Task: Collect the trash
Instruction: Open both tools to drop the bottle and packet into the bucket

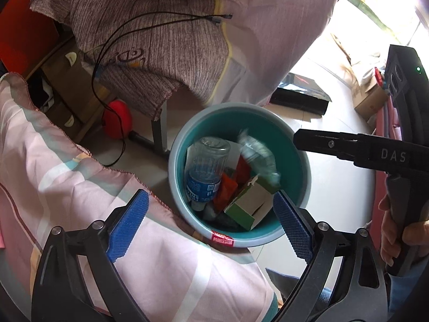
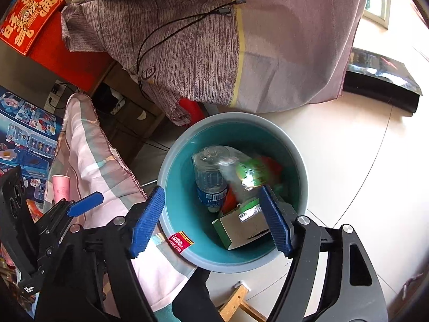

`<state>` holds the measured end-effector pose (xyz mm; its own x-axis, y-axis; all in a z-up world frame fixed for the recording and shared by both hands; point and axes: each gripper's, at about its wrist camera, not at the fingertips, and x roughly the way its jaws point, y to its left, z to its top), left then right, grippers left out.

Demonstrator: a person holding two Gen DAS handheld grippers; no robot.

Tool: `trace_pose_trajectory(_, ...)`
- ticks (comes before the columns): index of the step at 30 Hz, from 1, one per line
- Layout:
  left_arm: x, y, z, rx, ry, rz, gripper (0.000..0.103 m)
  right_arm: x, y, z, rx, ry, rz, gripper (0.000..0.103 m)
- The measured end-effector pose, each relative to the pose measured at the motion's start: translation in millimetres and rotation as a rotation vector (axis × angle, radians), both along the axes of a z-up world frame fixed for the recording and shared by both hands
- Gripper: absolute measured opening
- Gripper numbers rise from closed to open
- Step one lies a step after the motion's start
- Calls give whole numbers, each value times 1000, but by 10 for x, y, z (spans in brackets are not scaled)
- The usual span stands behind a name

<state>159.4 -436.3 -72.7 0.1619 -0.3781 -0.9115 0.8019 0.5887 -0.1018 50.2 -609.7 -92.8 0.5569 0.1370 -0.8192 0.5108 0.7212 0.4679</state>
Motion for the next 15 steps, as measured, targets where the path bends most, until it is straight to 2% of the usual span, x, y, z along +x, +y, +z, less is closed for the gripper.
trace_pose_trajectory(15, -80, 174, 76, -17, 3, 17, 96, -96, 111, 90, -2, 38, -18, 83)
